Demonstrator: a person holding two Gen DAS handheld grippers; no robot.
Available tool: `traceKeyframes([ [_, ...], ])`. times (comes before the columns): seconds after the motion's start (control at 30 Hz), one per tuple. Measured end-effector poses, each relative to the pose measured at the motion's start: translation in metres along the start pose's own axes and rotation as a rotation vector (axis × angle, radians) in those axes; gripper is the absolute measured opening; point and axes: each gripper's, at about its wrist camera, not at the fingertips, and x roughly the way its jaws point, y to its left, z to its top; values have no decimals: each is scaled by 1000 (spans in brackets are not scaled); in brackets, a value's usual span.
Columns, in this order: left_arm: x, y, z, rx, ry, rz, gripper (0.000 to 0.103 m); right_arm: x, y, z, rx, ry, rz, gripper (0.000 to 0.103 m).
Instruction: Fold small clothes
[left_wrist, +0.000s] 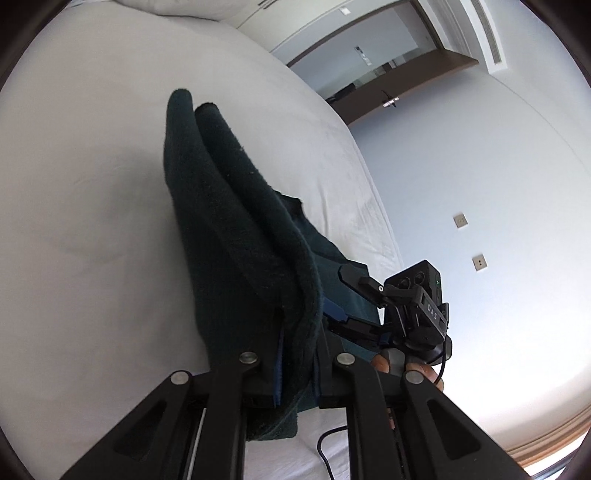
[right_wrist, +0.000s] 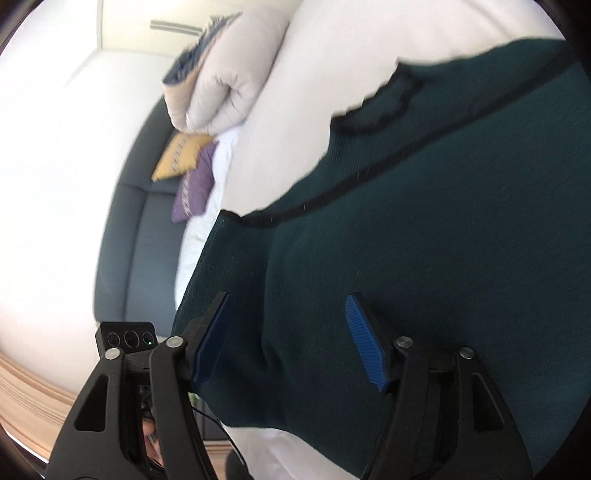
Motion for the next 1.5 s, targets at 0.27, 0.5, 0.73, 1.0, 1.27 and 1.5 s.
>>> traceKeyframes([
  [0.27,116,-83,-32,165,152,24,11,-64,-56,33,130,-44,137,75],
  [0.5,153,-74,-64,173,208,99,11,-101,-88,46,183,-132,176,75],
  [0.73,147,-85,-70,206,200,122,11,-91,-80,57,122,-126,34,75],
  [1.0,154,-104,-71,222,193,104,11,-67,-78,66,34,-49,-166,12],
  [1.27,176,-140,-75,266,210,42,11,-134,-82,79,-15,-69,-229,12],
  [1.5,200,-144,-82,256,246,23,20,-185,-114,99,33,-57,-266,12],
])
